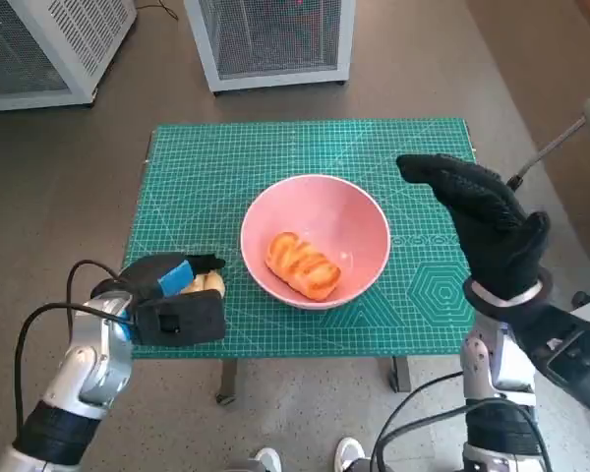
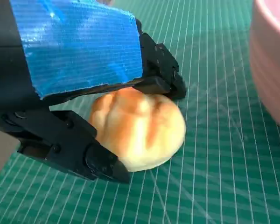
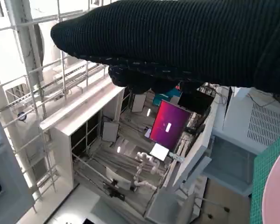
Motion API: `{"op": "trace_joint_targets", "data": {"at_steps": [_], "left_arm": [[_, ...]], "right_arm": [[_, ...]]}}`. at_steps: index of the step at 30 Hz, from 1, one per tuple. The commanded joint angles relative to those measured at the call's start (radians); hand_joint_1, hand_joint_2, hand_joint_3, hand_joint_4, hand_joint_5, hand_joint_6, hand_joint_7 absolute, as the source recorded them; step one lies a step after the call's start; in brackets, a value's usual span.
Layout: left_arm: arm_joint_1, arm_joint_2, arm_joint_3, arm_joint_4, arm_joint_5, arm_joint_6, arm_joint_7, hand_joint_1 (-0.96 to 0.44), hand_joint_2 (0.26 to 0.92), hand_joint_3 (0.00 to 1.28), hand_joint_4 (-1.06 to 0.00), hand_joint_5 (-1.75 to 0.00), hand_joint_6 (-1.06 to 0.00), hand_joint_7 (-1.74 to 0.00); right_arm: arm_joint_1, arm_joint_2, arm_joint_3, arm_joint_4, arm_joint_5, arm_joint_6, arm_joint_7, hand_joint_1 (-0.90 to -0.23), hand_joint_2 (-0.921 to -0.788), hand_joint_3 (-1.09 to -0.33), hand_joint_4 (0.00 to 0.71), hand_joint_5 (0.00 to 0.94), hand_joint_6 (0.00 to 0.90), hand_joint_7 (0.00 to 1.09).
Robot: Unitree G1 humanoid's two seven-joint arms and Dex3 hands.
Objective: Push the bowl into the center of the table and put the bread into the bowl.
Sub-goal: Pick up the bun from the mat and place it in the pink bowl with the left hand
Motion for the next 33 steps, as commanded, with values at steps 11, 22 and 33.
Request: {"op": "trace_joint_targets", "data": {"at_steps": [11,22,33], "left_arm": [[0.072,0.046,0.12,-0.227,-0.052,-0.008,-0.033,0.0,0.886,0.11,-0.73,-1.12,-0.62,-1.18],[0.066,0.033,0.216,-0.422,-0.097,-0.001,-0.045,0.0,0.899,0.07,-0.76,-1.08,-0.63,-1.18],[-0.048,-0.029,0.193,-0.51,-0.09,-0.005,-0.03,0.0,0.902,0.06,-0.78,-1.06,-0.64,-1.17]], "right_arm": [[0.012,-0.006,-0.003,0.016,0.001,0.005,0.016,-0.49,-0.921,-0.562,0.312,0.001,-0.001,0.61],[0.006,-0.003,0.0,0.018,0.001,0.015,0.016,-0.495,-0.921,-0.562,0.312,0.001,-0.001,0.61],[0.005,-0.002,0.004,0.025,0.001,0.018,0.022,-0.499,-0.921,-0.563,0.314,0.002,-0.001,0.61]]}}
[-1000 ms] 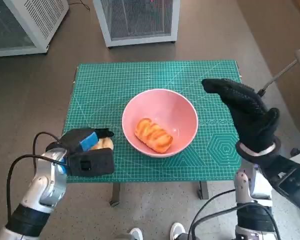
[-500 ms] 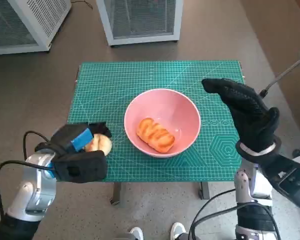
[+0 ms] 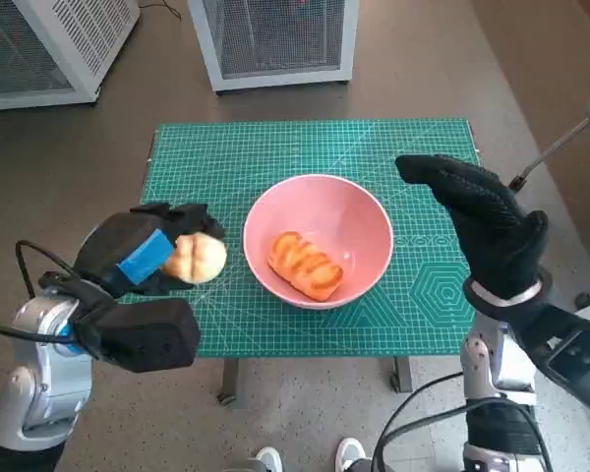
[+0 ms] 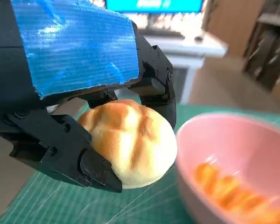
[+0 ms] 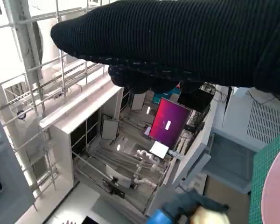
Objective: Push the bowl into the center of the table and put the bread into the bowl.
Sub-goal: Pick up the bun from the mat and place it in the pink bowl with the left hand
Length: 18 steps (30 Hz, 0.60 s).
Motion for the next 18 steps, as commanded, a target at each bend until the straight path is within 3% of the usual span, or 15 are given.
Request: {"op": "trace_joint_targets", "data": {"at_steps": [1,9,18], "left_arm": [[-0.072,-0.034,-0.026,-0.034,0.009,-0.013,0.014,0.0,0.902,0.06,-0.78,-1.06,-0.64,-1.17],[-0.174,-0.101,-0.087,0.027,0.033,-0.072,0.066,0.0,0.896,0.05,-0.8,-1.07,-0.66,-1.12],[-0.278,-0.181,-0.163,0.166,0.044,-0.162,0.131,0.0,0.898,0.05,-0.82,-1.01,-0.64,-1.17]], "right_arm": [[0.006,-0.002,0.003,0.02,0.002,0.013,0.015,-0.498,-0.921,-0.563,0.314,0.002,-0.001,0.61],[0.008,0.001,0.007,0.014,0.001,0.02,0.015,-0.491,-0.921,-0.567,0.315,0.002,-0.001,0.61],[0.016,-0.004,0.01,-0.004,-0.002,0.028,0.01,-0.491,-0.921,-0.571,0.313,0.001,-0.001,0.61]]}}
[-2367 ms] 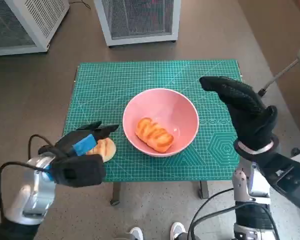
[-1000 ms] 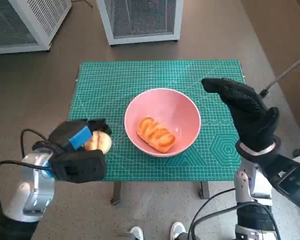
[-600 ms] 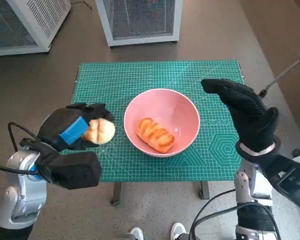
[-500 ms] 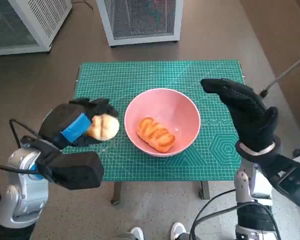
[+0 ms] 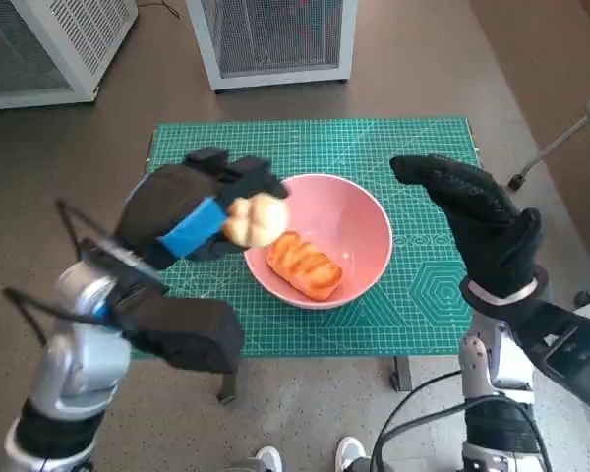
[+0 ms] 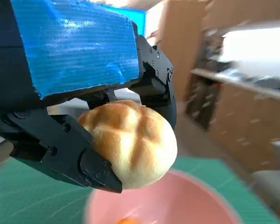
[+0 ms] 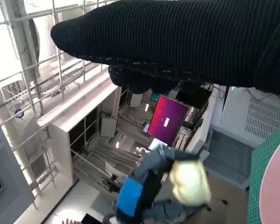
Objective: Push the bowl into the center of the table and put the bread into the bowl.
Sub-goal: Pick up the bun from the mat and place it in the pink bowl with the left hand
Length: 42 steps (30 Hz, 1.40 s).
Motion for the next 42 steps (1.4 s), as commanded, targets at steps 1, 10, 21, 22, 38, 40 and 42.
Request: {"op": "trace_joint_targets", "data": {"at_steps": [1,10,21,22,38,40,42], "left_arm": [[-0.052,-0.035,-0.033,0.076,0.009,-0.044,0.032,0.0,0.902,0.04,-0.81,-1.01,-0.63,-1.18],[-0.118,-0.103,-0.085,0.241,0.012,-0.103,0.07,0.0,0.92,0.04,-0.79,-1.07,-0.58,-1.2],[-0.135,-0.14,-0.139,0.401,0.03,-0.097,0.054,-0.17,0.871,0.1,-0.43,-0.47,-0.33,-0.65],[-0.134,-0.137,-0.146,0.407,0.031,-0.098,0.045,-0.19,0.874,0.09,-0.42,-0.39,-0.33,-0.59],[-0.105,-0.123,-0.134,0.438,-0.038,-0.137,-0.006,-0.44,0.906,0.02,-0.18,0.0,-0.23,-0.25],[-0.099,-0.119,-0.13,0.433,-0.042,-0.141,-0.004,-0.44,0.908,0.01,-0.17,0.0,-0.21,-0.24],[-0.091,-0.116,-0.121,0.426,-0.053,-0.147,-0.004,-0.45,0.91,0.01,-0.15,0.0,-0.2,-0.23]], "right_arm": [[0.018,-0.006,0.0,-0.003,-0.002,0.014,0.007,-0.492,-0.921,-0.571,0.314,0.001,-0.001,0.61],[0.023,-0.008,-0.005,-0.001,-0.009,0.002,0.004,-0.494,-0.921,-0.567,0.315,0.002,-0.001,0.61],[0.029,-0.006,-0.01,0.005,-0.019,-0.019,-0.002,-0.487,-0.921,-0.566,0.319,0.003,-0.001,0.61],[0.029,-0.006,-0.011,0.006,-0.019,-0.021,-0.002,-0.487,-0.921,-0.566,0.319,0.003,-0.001,0.61],[0.032,-0.004,-0.011,-0.003,-0.03,-0.027,-0.014,-0.486,-0.921,-0.564,0.322,0.004,-0.001,0.61],[0.032,-0.003,-0.01,-0.005,-0.032,-0.026,-0.016,-0.486,-0.921,-0.565,0.323,0.004,-0.001,0.61],[0.031,-0.003,-0.009,-0.007,-0.033,-0.025,-0.018,-0.486,-0.921,-0.565,0.323,0.004,-0.001,0.61]]}}
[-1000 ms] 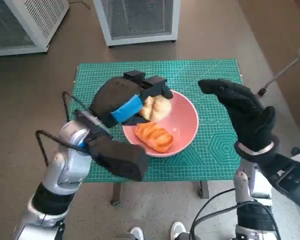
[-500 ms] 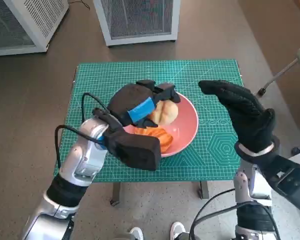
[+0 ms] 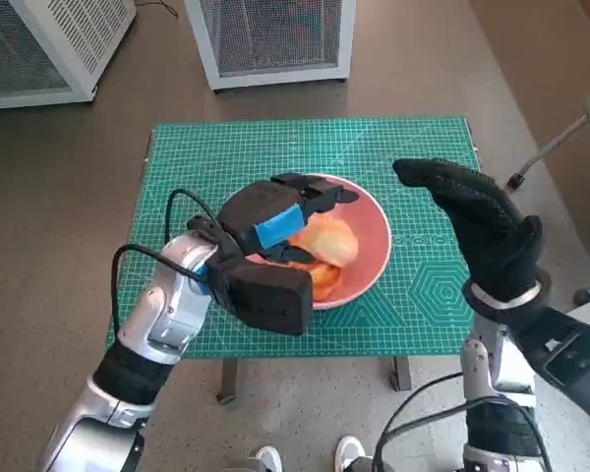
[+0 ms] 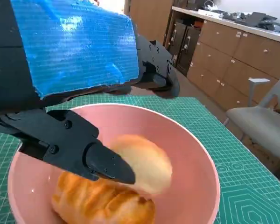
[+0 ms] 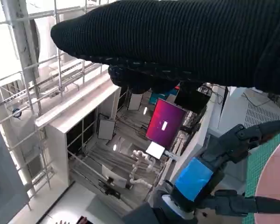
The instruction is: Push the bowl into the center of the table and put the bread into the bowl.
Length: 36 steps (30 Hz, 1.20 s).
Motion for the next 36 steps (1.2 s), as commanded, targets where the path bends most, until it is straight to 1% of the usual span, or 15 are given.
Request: {"op": "trace_joint_targets", "data": {"at_steps": [1,6,10,16,20,22,25,29,32,33,36], "left_arm": [[0.026,0.012,0.026,-0.022,-0.035,-0.018,0.002,-0.46,0.911,0.01,-0.14,0.0,-0.2,-0.22],[0.037,0.014,0.057,-0.038,-0.079,-0.023,-0.006,-0.46,0.912,0.01,-0.11,0.0,-0.17,-0.2],[0.05,0.024,0.092,-0.085,-0.12,-0.005,-0.026,-0.46,0.911,0.01,-0.08,0.0,-0.16,-0.18],[0.091,0.033,0.174,-0.193,-0.214,0.007,-0.04,-0.45,0.914,0.01,-0.07,0.0,-0.16,-0.16],[0.12,0.022,0.241,-0.245,-0.3,-0.006,-0.023,-0.44,0.919,0.01,-0.07,0.0,-0.17,-0.15],[0.133,0.006,0.275,-0.245,-0.351,-0.044,-0.001,-0.45,0.92,0.03,-0.07,0.0,-0.17,-0.15],[0.146,-0.029,0.321,-0.214,-0.44,-0.151,0.034,-0.46,0.921,0.06,-0.08,0.0,-0.18,-0.16],[0.15,-0.086,0.362,-0.19,-0.564,-0.247,0.046,-0.46,0.921,0.12,-0.11,-0.02,-0.2,-0.18],[0.152,-0.123,0.377,-0.184,-0.638,-0.293,0.045,-0.47,0.92,0.2,-0.14,-0.02,-0.08,-0.44],[0.153,-0.137,0.382,-0.181,-0.66,-0.308,0.047,-0.48,0.921,0.22,-0.15,-0.02,-0.05,-0.51],[0.152,-0.166,0.393,-0.167,-0.702,-0.338,0.052,-0.48,0.921,0.28,-0.16,-0.03,-0.02,-0.6]], "right_arm": [[0.018,-0.002,0.001,-0.003,-0.014,0.004,-0.009,-0.486,-0.921,-0.565,0.323,0.004,-0.001,0.61],[0.014,-0.003,0.004,-0.005,-0.017,0.006,-0.013,-0.49,-0.921,-0.565,0.324,0.004,-0.001,0.6],[0.009,-0.005,0.004,-0.006,-0.016,0.009,-0.014,-0.493,-0.921,-0.564,0.325,0.005,-0.001,0.6],[-0.003,-0.007,0.006,-0.008,-0.02,0.014,-0.023,-0.492,-0.921,-0.563,0.327,0.005,-0.001,0.6],[-0.016,-0.009,0.007,-0.015,-0.026,0.023,-0.035,-0.49,-0.921,-0.561,0.323,0.003,-0.001,0.58],[-0.025,-0.011,0.006,-0.019,-0.03,0.03,-0.044,-0.489,-0.921,-0.561,0.319,0.001,-0.001,0.57],[-0.04,-0.011,0.005,-0.027,-0.041,0.043,-0.061,-0.493,-0.921,-0.562,0.315,0.0,-0.001,0.56],[-0.06,-0.01,0.003,-0.032,-0.055,0.058,-0.086,-0.493,-0.921,-0.565,0.307,0.0,-0.001,0.55],[-0.073,-0.009,0.003,-0.036,-0.064,0.069,-0.105,-0.483,-0.921,-0.561,0.301,0.0,-0.001,0.57],[-0.078,-0.007,0.004,-0.039,-0.068,0.074,-0.113,-0.48,-0.921,-0.558,0.3,0.0,-0.001,0.58],[-0.088,-0.003,0.006,-0.045,-0.08,0.084,-0.135,-0.474,-0.921,-0.544,0.297,0.0,-0.001,0.6]]}}
